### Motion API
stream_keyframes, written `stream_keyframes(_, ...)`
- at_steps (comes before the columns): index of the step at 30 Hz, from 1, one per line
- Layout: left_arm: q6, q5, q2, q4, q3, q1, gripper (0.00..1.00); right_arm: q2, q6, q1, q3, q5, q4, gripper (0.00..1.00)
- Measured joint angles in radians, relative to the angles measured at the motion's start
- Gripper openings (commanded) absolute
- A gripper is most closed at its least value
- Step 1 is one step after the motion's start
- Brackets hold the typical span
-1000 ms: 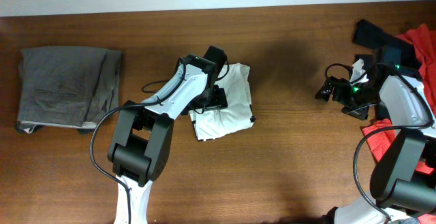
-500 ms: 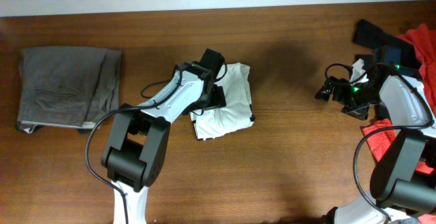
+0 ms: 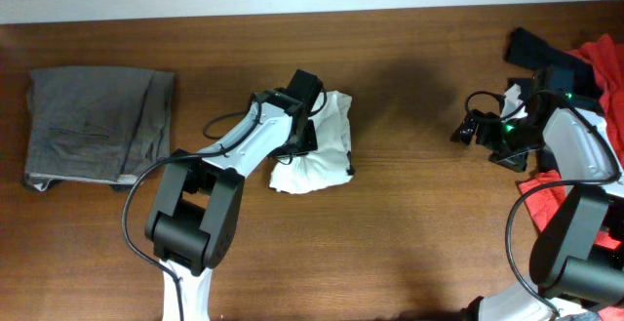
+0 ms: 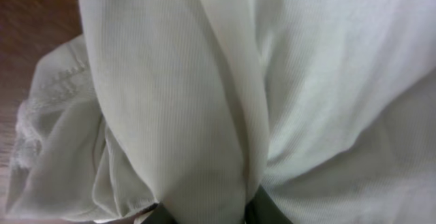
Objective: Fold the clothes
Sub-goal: 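Grasp the folded white shirt bundle with the left gripper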
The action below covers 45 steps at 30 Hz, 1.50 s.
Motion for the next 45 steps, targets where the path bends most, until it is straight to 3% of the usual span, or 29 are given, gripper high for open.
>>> stream_keyframes(1, 0.022, -0.010, 0.000, -0.003, 0.001, 0.000, 0.51, 0.000, 0.000, 0.000, 0.000, 0.000, 0.000, 0.99)
stream_keyframes(5, 0.076, -0.074, 0.002, -0.045, 0.016, 0.010, 0.70, 0.000, 0.000, 0.000, 0.000, 0.000, 0.000, 0.99)
stream_keyframes(14, 0.112, -0.179, 0.032, -0.233, 0.195, 0.050, 0.87, 0.000, 0.000, 0.000, 0.000, 0.000, 0.000, 0.99)
stream_keyframes(16, 0.117, -0.174, 0.032, -0.240, 0.238, 0.065, 0.97, 0.000, -0.001, 0.000, 0.000, 0.000, 0.000, 0.99)
stream_keyframes(27, 0.118, 0.011, 0.032, -0.222, 0.247, 0.136, 0.99, 0.000, 0.000, 0.000, 0.000, 0.000, 0.000, 0.99)
stream_keyframes(37, 0.109, 0.039, 0.032, -0.106, 0.079, 0.135, 0.99, 0.000, 0.000, 0.000, 0.000, 0.000, 0.000, 0.99)
stream_keyframes(45, 0.096, 0.032, 0.027, -0.013, 0.055, 0.138, 0.99, 0.000, 0.000, 0.000, 0.000, 0.000, 0.000, 0.99)
